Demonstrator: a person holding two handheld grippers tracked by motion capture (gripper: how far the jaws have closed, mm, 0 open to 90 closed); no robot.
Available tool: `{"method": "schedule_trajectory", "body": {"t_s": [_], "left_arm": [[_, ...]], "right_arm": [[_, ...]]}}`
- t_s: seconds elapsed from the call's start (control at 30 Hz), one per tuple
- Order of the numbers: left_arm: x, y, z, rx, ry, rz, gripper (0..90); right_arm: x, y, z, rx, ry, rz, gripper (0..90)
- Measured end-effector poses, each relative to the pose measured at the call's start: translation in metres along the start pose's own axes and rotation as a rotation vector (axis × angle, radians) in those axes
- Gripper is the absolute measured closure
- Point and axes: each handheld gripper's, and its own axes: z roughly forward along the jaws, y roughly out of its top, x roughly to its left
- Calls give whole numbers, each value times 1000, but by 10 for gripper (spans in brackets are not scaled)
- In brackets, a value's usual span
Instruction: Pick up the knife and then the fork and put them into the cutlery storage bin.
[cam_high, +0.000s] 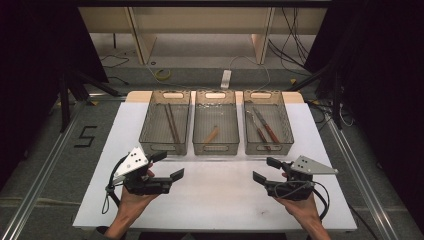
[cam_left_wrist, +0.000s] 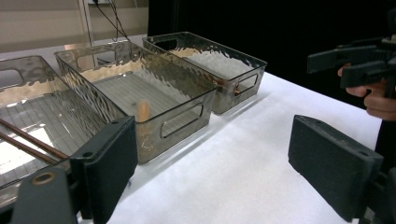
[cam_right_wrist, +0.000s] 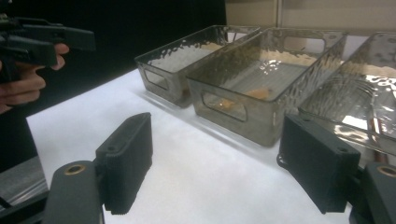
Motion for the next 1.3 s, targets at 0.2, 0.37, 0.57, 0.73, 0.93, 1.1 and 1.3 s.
{"method": "schedule_trajectory", "body": {"t_s": [0.2,0.37,0.57,0.73,0.93,1.1,1.3], "left_arm": [[-1,-1,0,-5,-15,-17,154],[-2,-2,1,0,-21,-17,153],[-3,-2,1,0,-22,-11,154],[-3,-1,1,-6,-21,-12,154],[-3,-1,1,-3,-20,-4,154],[-4,-1,1,-3,-19,-2,153],[-4,-1,1,-4,-17,-1,153]], "right_arm": [[-1,-6,-7,-21,-11,7,254],[-1,-9,-9,-13,-20,16,240],[1,-11,-10,-5,-31,7,224],[0,-11,-10,-14,-35,6,220],[-1,-10,-11,-14,-44,1,217],[0,-10,-10,-12,-46,-2,219],[0,-10,-10,-8,-52,-4,218]]}}
